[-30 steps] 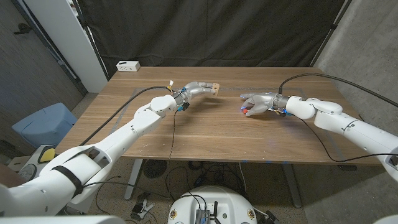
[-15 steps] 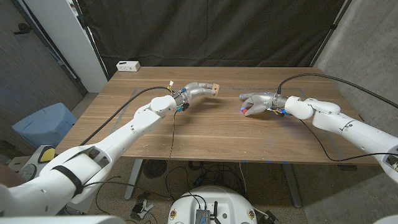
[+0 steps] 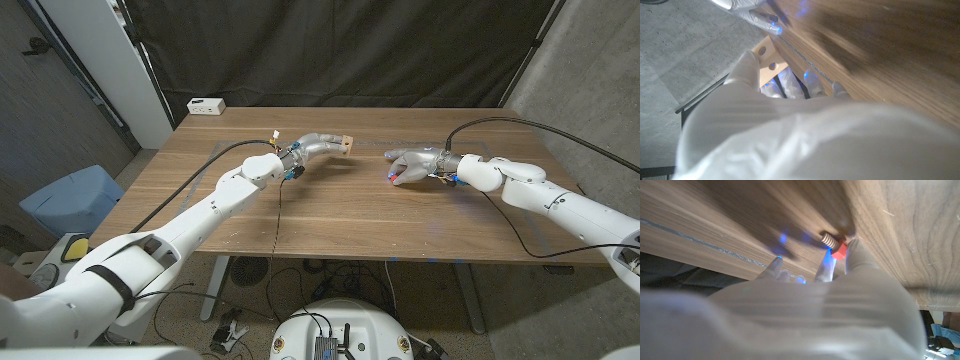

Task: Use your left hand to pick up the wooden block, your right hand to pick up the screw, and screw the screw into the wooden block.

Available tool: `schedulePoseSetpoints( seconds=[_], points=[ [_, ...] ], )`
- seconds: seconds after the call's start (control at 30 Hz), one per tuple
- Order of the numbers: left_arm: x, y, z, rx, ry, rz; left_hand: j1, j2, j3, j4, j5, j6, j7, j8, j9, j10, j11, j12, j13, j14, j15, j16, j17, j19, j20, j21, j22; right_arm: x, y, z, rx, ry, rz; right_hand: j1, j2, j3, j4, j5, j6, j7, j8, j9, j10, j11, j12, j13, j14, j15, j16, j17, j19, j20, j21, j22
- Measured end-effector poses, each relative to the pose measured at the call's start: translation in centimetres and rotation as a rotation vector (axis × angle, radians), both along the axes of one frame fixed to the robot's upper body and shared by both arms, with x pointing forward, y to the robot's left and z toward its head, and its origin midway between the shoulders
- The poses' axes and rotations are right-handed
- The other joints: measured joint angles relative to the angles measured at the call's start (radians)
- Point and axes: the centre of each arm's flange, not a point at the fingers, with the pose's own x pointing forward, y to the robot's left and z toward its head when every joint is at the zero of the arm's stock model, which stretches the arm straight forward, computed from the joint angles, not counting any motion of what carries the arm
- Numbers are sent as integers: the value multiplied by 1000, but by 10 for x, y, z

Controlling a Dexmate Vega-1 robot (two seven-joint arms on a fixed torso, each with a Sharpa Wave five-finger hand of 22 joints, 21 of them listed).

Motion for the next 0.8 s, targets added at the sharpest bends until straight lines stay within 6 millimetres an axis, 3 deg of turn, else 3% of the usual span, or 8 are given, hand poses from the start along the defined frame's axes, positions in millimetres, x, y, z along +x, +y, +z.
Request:
schedulePoseSetpoints(
  seconds=[0.8],
  points=[
    [4,-5,0,1,6,-8,-8,8,0,0,-1,0,0,-2,0,0,0,0,-3,0,0,0,0,0,0,0,0,0,-2,2,6,-12,2,8,8,0,0,0,57,0,31,9,25,-11,0,0,13,-2,4,0,20,2,0,0]
  ],
)
